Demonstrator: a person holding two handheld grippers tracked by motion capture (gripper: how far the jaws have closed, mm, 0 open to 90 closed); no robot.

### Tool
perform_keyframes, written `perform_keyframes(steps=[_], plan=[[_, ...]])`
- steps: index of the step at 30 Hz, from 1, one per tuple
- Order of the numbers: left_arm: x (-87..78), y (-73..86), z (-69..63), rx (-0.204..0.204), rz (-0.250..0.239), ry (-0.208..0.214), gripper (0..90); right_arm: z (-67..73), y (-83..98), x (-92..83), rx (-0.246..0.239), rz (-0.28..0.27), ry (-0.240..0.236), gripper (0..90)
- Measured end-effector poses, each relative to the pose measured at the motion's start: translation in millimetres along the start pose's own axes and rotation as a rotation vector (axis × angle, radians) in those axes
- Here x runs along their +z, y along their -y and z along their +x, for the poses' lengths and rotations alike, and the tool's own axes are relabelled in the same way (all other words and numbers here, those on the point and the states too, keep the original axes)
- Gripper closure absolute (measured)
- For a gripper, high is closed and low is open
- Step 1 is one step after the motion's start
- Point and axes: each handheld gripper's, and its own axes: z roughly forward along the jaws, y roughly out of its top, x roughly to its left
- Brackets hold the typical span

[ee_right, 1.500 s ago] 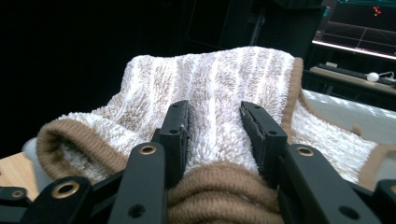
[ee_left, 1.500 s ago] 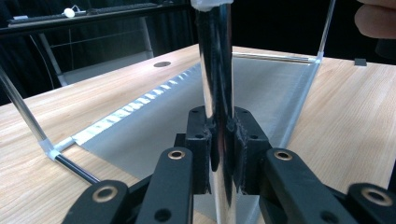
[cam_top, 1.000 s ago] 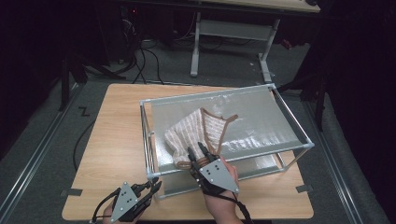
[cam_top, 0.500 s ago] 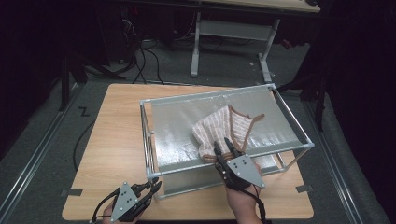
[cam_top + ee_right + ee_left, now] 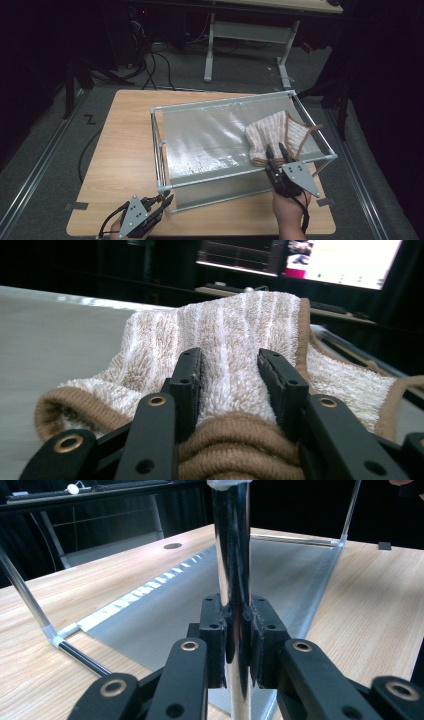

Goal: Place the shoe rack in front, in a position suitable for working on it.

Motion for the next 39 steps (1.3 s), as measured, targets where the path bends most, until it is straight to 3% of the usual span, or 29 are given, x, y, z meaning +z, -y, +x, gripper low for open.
perform_keyframes(steps=[13, 19, 26, 32, 36, 39], plan=[[0.1, -0.1, 0.0, -0.002, 0.001, -0.001, 78.9, -53.8, 3.8, -4.0, 0.0, 0.012, 0.148, 60.8], [0.3, -0.3, 0.0, 0.004, 0.002, -0.006, 78.8, -75.5, 5.8, -8.7, 0.015, 0.016, 0.178, 59.9], [0.5, 0.1, 1.2, 0.012, 0.0, -0.013, 78.6, -76.8, 7.7, -6.2, 0.038, 0.023, 0.15, 60.5], [0.8, 1.4, 8.6, -0.014, 0.003, -0.041, 78.8, -73.3, 6.9, 3.3, 0.042, 0.029, 0.126, 61.5], [0.9, 2.3, 12.0, -0.03, -0.001, -0.036, 79.0, -69.3, 6.1, 9.3, 0.052, 0.025, 0.118, 61.2], [1.1, 2.4, 11.8, -0.023, -0.001, -0.039, 79.0, -65.5, 6.6, 10.8, 0.055, 0.013, 0.113, 60.3]])
